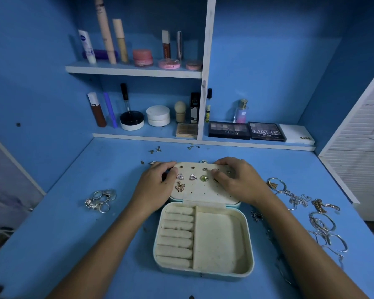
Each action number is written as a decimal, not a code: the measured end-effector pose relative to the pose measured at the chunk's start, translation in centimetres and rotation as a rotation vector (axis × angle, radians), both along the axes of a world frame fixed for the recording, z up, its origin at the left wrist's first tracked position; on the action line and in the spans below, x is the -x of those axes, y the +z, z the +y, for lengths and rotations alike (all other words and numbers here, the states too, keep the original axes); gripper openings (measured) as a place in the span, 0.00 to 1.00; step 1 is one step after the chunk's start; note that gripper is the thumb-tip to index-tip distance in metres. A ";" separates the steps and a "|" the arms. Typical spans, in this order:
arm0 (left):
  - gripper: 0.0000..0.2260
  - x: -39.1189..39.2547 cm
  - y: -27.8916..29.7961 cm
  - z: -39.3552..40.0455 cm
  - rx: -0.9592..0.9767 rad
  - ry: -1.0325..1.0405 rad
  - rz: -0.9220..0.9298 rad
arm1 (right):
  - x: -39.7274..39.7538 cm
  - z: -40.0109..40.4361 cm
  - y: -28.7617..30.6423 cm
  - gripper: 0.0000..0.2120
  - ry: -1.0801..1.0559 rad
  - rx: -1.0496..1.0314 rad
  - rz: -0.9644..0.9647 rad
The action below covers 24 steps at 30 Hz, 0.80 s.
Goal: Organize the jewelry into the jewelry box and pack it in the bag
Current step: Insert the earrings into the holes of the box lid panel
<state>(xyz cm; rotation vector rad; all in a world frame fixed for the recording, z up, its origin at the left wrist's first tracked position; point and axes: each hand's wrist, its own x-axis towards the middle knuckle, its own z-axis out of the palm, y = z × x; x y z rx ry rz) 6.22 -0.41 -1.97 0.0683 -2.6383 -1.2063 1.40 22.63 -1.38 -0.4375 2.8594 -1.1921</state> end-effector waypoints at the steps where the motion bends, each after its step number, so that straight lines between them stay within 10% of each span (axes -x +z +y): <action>1: 0.13 0.1 0.0 -0.2 0.021 0.012 0.032 | 0.0 0.0 0.0 0.16 0.000 0.001 -0.002; 8: 0.08 2.0 0.6 -3.0 0.254 0.164 0.183 | 0.0 0.0 0.0 0.17 0.005 -0.006 -0.002; 24: 0.12 3.8 1.0 -4.2 0.661 0.152 -0.120 | -0.1 0.0 0.0 0.18 -0.006 -0.011 0.003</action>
